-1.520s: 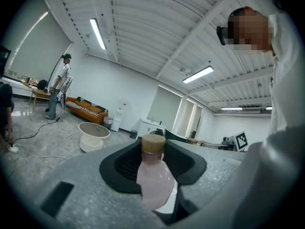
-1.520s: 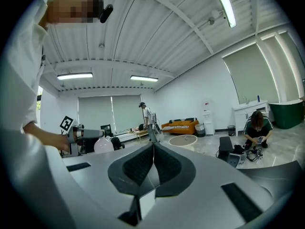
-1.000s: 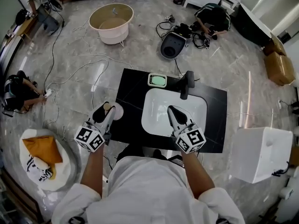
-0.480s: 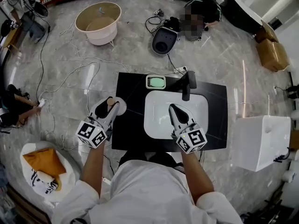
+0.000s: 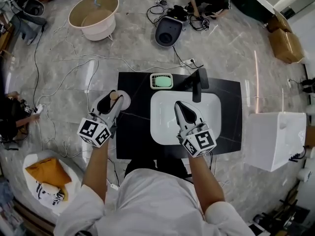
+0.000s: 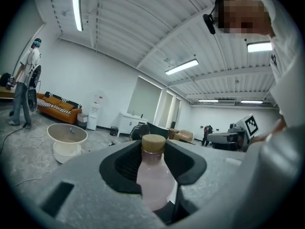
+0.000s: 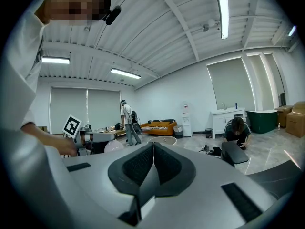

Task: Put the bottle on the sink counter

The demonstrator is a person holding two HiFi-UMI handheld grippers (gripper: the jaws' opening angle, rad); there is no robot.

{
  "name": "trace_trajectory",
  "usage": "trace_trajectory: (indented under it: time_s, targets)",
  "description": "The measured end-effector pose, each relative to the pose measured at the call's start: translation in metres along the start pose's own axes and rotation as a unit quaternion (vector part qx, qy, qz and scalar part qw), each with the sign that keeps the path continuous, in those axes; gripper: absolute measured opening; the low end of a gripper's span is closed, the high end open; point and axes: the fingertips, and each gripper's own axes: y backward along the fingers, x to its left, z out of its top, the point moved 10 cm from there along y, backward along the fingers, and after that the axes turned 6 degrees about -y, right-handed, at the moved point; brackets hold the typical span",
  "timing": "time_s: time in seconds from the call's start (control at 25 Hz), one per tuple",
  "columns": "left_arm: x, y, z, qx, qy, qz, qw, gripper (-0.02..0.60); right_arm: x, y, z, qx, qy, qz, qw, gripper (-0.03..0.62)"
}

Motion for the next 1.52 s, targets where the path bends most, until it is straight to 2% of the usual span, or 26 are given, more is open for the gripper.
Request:
trace_trajectory:
  time_s: [0.68,1.04,1.52]
  targets:
    - [0.034,-0.073,-0.035,0.023,-0.048,0.006,0.9986,0.153,-0.032,-0.042,-0.018,0.007,-0.015,-0.01,1.0,0.015]
    - [0.052,-0.096,-0.057,0.027,-0.055,0.015,0.998,0.153,-0.041,-0.056,-0.032,0.016,-0.026,-0.018,0.999,0.015]
    - [0.061,-0.112,-0.09,0.042,-0.06,0.024,0.997,0.153,-0.047,-0.074,-0.043,0.013,-0.008,-0.047,0.999,0.015]
